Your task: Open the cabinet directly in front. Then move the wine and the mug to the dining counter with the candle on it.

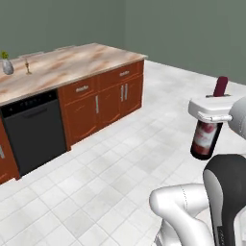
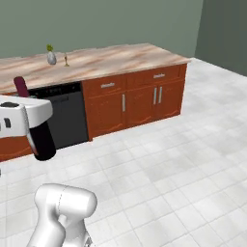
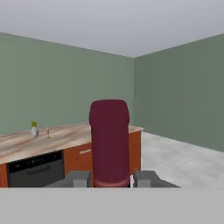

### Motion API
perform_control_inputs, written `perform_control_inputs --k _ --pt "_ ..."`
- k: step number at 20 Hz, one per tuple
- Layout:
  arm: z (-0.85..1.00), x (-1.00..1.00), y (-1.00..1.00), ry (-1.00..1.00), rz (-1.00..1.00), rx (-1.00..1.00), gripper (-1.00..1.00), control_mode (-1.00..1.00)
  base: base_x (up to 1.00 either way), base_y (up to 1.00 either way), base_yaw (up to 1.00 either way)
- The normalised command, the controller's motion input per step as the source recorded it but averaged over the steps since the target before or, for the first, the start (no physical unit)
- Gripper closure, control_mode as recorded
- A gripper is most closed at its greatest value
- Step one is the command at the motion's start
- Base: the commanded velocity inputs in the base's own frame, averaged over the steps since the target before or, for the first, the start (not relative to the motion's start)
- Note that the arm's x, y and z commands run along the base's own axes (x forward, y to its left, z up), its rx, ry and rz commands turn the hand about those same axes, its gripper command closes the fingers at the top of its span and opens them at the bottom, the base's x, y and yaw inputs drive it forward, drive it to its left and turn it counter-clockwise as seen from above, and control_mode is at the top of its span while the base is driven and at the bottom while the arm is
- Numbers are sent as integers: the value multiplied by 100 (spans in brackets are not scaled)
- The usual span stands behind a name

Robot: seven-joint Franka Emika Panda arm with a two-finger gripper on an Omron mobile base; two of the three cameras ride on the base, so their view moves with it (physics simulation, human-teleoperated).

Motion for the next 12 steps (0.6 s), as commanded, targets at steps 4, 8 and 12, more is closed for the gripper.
perform_control_inputs --k 4,8,12 --pt "0 0 0 0 0 0 100 100 49 -11 36" --pt "0 0 0 0 0 0 100 100 65 -23 34" --pt "0 0 0 0 0 0 100 100 62 -50 30"
